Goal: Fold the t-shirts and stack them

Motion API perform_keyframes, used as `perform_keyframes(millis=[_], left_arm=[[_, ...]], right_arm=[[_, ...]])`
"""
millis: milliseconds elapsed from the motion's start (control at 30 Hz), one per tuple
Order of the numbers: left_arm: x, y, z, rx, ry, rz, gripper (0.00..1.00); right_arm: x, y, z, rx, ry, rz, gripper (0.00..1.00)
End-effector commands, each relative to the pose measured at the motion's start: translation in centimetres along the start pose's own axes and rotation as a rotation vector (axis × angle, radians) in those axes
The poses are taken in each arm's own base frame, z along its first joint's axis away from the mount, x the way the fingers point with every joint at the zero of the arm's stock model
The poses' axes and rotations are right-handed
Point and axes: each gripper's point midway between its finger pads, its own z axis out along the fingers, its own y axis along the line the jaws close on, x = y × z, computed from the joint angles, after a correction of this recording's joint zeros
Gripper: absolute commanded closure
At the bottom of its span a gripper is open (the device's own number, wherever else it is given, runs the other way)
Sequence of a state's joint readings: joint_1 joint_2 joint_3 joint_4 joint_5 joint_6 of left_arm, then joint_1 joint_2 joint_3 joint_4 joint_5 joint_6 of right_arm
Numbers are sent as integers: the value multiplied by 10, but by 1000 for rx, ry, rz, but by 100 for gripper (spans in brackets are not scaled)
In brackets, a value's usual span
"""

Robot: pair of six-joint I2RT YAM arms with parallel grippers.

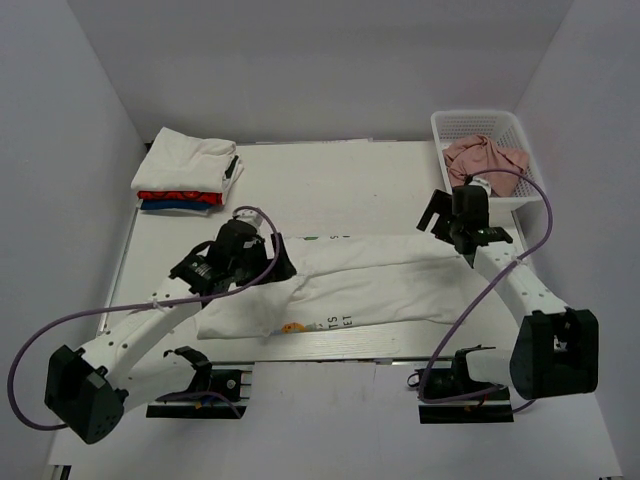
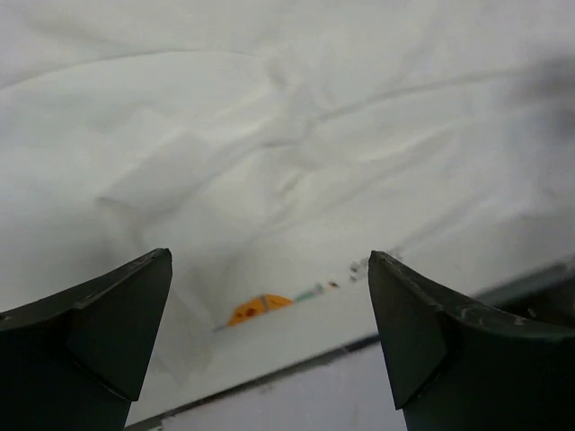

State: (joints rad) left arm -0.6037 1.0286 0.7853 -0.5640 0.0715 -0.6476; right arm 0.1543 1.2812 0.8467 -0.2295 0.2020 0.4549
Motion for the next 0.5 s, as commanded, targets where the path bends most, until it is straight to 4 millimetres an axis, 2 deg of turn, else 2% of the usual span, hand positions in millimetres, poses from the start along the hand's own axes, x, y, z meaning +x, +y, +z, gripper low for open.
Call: perform_keyframes(millis=[0, 67, 133, 200, 267, 300, 333, 367, 433, 467], left_arm=[[-6, 72, 2, -392, -55, -29, 0], [-3, 81, 15, -441, -23, -42, 0], [-3, 76, 24, -436, 16, -44, 0], [4, 81, 35, -455, 61, -22, 0], [5, 88, 40, -474, 62, -27, 4], [7, 89, 42, -481, 72, -26, 9], [11, 93, 46, -496, 91, -24, 20], [16, 96, 48, -503, 101, -23, 26], [11, 94, 56, -483, 77, -17, 36], [18, 94, 60, -471, 101, -20, 48]], right_arm=[[-7, 6, -12, -36, -43, -57, 10], [-8, 1, -19, -16, -54, -48, 10], [-10, -2, -23, 0, -69, -55, 10], [-10, -5, -26, 12, -76, -56, 10], [-8, -10, -28, 36, -67, -41, 10], [-7, -9, -27, 37, -60, -40, 10], [-7, -11, -27, 45, -57, -33, 10], [-5, -12, -27, 51, -44, -32, 10], [-4, -11, -27, 49, -39, -37, 10], [-1, -13, -26, 58, -32, -36, 10]])
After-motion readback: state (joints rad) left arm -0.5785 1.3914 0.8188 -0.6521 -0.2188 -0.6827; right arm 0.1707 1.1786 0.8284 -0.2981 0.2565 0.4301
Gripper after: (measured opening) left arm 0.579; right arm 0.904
